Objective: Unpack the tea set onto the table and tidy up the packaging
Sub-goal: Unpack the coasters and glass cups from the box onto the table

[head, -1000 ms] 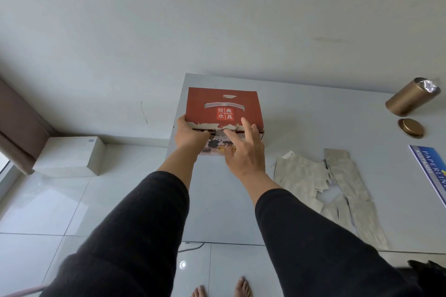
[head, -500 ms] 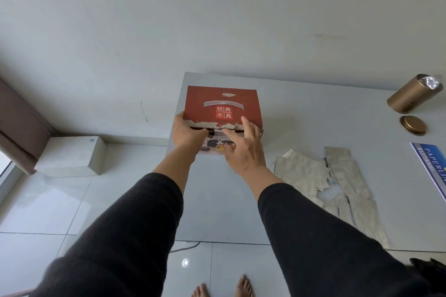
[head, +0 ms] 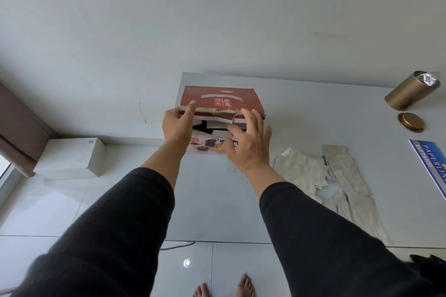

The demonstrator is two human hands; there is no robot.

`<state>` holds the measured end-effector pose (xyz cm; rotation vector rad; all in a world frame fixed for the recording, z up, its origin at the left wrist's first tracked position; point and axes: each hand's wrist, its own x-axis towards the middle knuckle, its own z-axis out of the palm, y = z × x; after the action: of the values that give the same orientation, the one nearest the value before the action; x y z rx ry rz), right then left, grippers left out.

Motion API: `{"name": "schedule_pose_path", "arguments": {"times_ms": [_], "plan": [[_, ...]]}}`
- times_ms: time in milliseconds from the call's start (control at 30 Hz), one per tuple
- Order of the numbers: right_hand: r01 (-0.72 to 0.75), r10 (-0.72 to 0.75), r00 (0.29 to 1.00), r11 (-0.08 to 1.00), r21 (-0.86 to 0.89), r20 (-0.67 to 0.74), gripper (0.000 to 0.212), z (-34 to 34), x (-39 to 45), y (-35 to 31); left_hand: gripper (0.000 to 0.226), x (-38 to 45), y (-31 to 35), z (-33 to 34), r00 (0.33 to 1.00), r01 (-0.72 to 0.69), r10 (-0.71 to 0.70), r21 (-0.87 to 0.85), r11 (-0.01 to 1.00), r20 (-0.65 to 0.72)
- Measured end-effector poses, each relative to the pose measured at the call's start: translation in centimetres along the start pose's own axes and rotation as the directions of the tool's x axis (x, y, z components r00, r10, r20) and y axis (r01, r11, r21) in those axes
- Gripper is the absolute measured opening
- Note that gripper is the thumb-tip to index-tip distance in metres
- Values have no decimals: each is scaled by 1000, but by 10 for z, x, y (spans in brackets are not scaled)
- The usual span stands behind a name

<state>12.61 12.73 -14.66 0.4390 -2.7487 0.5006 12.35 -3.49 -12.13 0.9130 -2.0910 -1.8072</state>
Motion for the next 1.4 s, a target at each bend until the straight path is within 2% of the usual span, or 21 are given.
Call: {"name": "schedule_pose_path", "arguments": {"times_ms": [167,333,433,600,667,767,867,933,1033,1133,1267,1400], "plan": [[-35,30,995,998,-45,-96,36,-14,29,3,56,6,31,4,999,-28,22,-205,978,-27],[4,-4,1000,996,-94,-5,49,-35,76,11,57,30,43,10,986,-161,161,-14,987,-36],[36,-36,999,991,-132,4,50,-41,110,18,57,47,44,22,971,-238,238,32,971,-4],[53,-49,998,993,-103,34,52,-25,162,28,57,75,45,42,972,-233,232,141,962,24],[37,-30,995,996,-76,94,54,-14,178,34,58,87,45,49,981,-196,192,159,968,39],[7,7,962,999,-48,275,55,4,190,42,53,100,45,58,987,-152,138,224,963,79],[-49,52,879,999,-19,473,52,22,194,46,46,110,45,64,988,-143,103,408,902,119],[-107,90,825,994,-3,558,52,28,195,46,45,117,42,66,991,-121,72,528,840,112],[-133,115,797,991,-14,593,49,31,194,46,37,123,39,67,996,-64,11,615,786,90],[-108,112,804,993,-43,584,46,31,193,43,24,123,42,65,990,-61,-28,610,790,135],[-26,59,838,997,-68,542,57,27,185,29,62,116,42,56,990,-105,22,626,773,139],[9,13,854,999,-41,520,74,25,162,6,77,109,41,42,990,-68,-28,641,765,139]]}}
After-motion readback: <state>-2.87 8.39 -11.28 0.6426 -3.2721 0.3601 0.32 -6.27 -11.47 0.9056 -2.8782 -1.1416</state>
